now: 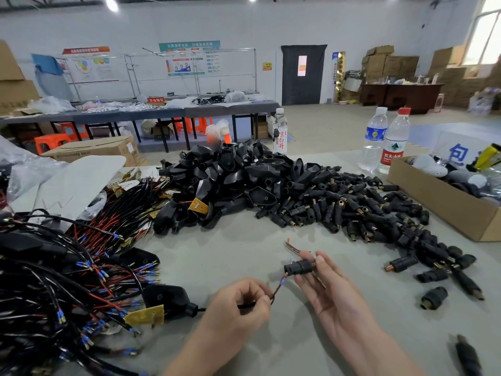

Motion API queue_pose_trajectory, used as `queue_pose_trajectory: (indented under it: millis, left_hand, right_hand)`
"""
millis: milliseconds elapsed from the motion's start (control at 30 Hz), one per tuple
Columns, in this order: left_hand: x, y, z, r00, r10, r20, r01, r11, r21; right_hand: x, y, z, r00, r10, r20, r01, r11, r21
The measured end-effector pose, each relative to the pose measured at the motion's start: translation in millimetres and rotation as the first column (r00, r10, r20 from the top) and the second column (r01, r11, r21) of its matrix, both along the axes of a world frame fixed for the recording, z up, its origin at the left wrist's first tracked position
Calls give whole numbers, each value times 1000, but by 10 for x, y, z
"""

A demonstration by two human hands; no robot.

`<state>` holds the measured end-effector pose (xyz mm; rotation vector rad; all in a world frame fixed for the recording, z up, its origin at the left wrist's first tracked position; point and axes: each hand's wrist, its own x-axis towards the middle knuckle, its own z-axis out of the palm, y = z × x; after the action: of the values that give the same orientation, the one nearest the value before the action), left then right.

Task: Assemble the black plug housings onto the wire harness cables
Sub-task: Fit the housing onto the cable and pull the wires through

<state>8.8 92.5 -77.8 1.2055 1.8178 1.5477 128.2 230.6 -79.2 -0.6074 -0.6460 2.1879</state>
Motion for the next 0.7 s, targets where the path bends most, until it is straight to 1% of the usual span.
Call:
queue_pose_trajectory:
  millis: [100, 233, 400, 467, 533, 633, 700]
  left_hand:
    - [-7, -6, 21, 999, -3, 49, 3, 1000, 6]
    - [-9, -8, 7, 1000, -21, 15, 22, 1000, -12]
    - [-11, -7, -13, 999, -24, -34, 23, 999, -37]
    - [-2, -6, -9, 1000, -20, -20, 19, 999, -35]
    - [-15, 1, -18, 1000, 0, 26, 1, 1000, -27]
    - [-41, 23, -43, 992, 74, 104, -73, 997, -9]
    - [-30, 35, -59, 994, 95, 62, -94, 996, -9]
  right_hand:
    - [9, 5, -3, 1000, 13, 0, -13, 1000, 2]
    - [9, 20, -8, 999, 40, 14, -41, 999, 32]
    - [27, 55, 24, 998, 46, 38, -51, 985, 164]
    - [46, 71, 50, 998, 56, 35, -62, 977, 205]
    - [68, 90, 66, 997, 73, 33, -79, 972, 224]
    - [84, 89, 65, 993, 117, 26, -119, 966, 230]
    - [80, 58, 61, 989, 150, 19, -150, 960, 237]
